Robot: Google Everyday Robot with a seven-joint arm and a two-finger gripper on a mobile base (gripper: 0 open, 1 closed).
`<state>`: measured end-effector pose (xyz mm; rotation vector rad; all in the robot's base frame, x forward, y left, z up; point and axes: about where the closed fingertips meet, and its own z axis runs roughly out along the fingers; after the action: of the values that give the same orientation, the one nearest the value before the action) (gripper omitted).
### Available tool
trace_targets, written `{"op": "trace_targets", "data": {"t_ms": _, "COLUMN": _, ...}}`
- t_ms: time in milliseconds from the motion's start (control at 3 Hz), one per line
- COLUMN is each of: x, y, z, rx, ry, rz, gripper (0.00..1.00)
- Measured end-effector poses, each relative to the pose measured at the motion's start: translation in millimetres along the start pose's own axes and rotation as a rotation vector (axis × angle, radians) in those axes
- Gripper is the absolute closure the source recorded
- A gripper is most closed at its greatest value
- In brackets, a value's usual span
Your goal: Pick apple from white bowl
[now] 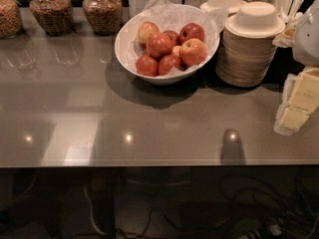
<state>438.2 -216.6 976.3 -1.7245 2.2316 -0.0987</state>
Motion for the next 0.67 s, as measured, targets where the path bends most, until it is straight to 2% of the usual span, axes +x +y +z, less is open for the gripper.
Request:
{"op": "trace_targets", "data": {"t_ms": 333, "x": 0.0, "y": 0.0, "z": 0.0, "rx": 0.000, "ry": 0.000, "rz": 0.000, "gripper": 0.00}}
{"op": "trace_targets", "data": {"t_ms": 667, "x": -6.9, "y": -9.1, "z": 3.4, "rx": 0.030, "ry": -0.041, "rz": 0.000, "gripper": 0.00}}
